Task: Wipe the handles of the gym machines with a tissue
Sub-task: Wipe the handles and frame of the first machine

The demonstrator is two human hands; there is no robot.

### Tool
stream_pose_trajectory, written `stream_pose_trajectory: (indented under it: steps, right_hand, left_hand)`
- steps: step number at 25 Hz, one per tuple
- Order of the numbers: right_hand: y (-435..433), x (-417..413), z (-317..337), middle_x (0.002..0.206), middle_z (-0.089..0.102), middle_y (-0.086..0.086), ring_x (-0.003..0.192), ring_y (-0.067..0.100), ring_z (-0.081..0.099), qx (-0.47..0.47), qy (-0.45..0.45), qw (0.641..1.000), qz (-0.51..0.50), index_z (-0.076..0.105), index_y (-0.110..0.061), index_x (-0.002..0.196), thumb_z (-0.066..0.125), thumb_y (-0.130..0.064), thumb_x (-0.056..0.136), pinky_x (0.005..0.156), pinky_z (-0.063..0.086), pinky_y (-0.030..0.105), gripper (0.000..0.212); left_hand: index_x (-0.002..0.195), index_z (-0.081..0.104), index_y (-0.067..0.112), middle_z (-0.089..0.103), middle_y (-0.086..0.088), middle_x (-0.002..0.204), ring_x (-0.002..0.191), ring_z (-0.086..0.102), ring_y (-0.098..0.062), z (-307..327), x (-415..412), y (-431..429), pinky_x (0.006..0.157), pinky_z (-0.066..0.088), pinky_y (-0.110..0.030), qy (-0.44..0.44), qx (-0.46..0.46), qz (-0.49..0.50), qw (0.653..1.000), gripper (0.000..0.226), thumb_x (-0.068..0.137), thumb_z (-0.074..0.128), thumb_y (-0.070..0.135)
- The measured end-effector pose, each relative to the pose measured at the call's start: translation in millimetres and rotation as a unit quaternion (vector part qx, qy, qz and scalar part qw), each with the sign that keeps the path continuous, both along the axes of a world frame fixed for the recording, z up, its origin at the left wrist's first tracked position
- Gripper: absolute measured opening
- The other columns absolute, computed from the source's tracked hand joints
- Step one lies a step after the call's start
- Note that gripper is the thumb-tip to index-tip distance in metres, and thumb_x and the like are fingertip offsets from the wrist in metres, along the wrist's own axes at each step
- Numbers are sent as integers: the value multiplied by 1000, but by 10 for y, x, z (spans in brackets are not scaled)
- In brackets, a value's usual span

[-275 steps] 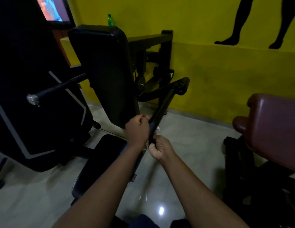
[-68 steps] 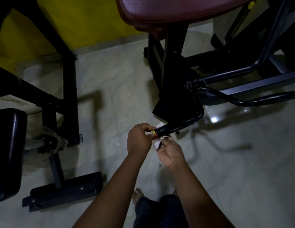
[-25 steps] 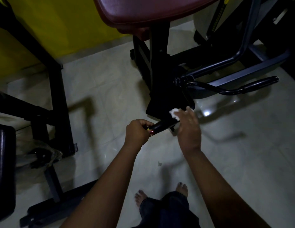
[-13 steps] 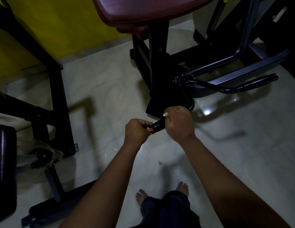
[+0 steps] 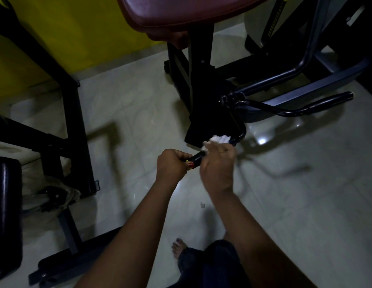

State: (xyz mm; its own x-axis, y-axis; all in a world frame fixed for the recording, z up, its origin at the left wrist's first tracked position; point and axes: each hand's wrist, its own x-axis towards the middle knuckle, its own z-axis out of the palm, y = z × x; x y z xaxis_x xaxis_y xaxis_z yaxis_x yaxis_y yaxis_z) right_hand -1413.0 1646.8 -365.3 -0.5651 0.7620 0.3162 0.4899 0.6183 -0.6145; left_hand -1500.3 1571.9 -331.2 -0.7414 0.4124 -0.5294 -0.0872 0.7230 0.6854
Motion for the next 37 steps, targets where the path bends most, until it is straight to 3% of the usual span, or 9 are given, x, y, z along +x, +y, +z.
stream_pose_trajectory:
  steps: [5, 9, 12, 14, 18, 21, 27, 30, 37]
  right_hand:
    - [408, -154, 130, 65, 62, 3, 65, 27, 58, 222, -223, 925, 212, 66, -13, 67, 63, -19, 72, 67, 35, 33, 8]
    - [584, -387, 319, 92, 64, 5, 85, 30, 62, 153, -440, 841, 276, 69, -11, 90, 46, -20, 92, 66, 34, 33, 25]
    - [298, -180, 114, 78, 65, 5, 73, 27, 62, 184, -262, 898, 301, 70, -10, 79, 59, -12, 82, 69, 47, 35, 12]
    - [278, 81, -67, 94, 69, 6, 93, 24, 63, 120, -78, 942, 302, 71, -8, 97, 51, -10, 87, 98, 43, 41, 22]
    - [560, 237, -209, 114, 69, 10, 117, 28, 56, 149, -32, 972, 177, 69, -6, 113, 45, -12, 93, 106, 38, 46, 31]
    - [354, 155, -221, 113, 68, 16, 111, 20, 46, 74, 54, 995, -27, 70, -4, 110, 48, -8, 92, 105, 37, 25, 30]
    - [-146, 228, -234, 113, 69, 13, 109, 20, 50, 214, 60, 970, 101, 70, 1, 108, 56, -4, 90, 92, 49, 31, 24]
    - [69, 163, -338, 120, 65, 14, 113, 23, 56, 131, 86, 987, -45, 68, -1, 114, 55, -2, 93, 101, 41, 26, 25]
    - [-397, -224, 1, 108, 70, 1, 96, 11, 68, -358, 348, 776, -385, 69, -19, 111, 60, -9, 93, 79, 52, 13, 23]
  left_hand:
    - [106, 75, 10, 74, -13, 93, 88, 70, -26, 22, 8, 12, 67, 53, -28, 11, -11, -12, 1000, 26, 81, 74, 3]
    - [110, 73, 12, 73, -14, 97, 78, 66, -22, 19, 16, 16, 57, 42, -21, 19, -39, -26, 999, 32, 83, 67, -3]
    - [104, 75, 10, 74, -12, 92, 81, 70, -21, 21, 0, 13, 61, 51, -25, 16, -34, -19, 999, 24, 81, 74, 3]
    - [101, 76, 12, 74, -12, 88, 80, 71, -23, 19, -15, 7, 59, 51, -27, 8, -25, -4, 1000, 21, 80, 77, 9]
    - [101, 77, 13, 74, -11, 89, 71, 63, -16, -3, -44, 10, 52, 41, -19, 12, -35, -17, 999, 23, 79, 77, 6]
    - [100, 78, 14, 73, -7, 91, 65, 58, -10, -8, -37, 11, 50, 38, -14, 35, -31, -40, 998, 22, 79, 76, 5]
    - [102, 76, 10, 74, -5, 94, 74, 62, -7, 36, -21, -30, 57, 42, -3, 54, 18, -81, 995, 25, 77, 79, 9]
    - [106, 75, 12, 71, -3, 91, 65, 55, -6, 34, -22, -28, 47, 39, -7, 28, 12, -72, 997, 26, 81, 74, 5]
    - [104, 75, 12, 70, -4, 88, 59, 52, -2, 18, -48, -45, 40, 31, -4, 20, 20, -55, 998, 26, 80, 73, 1]
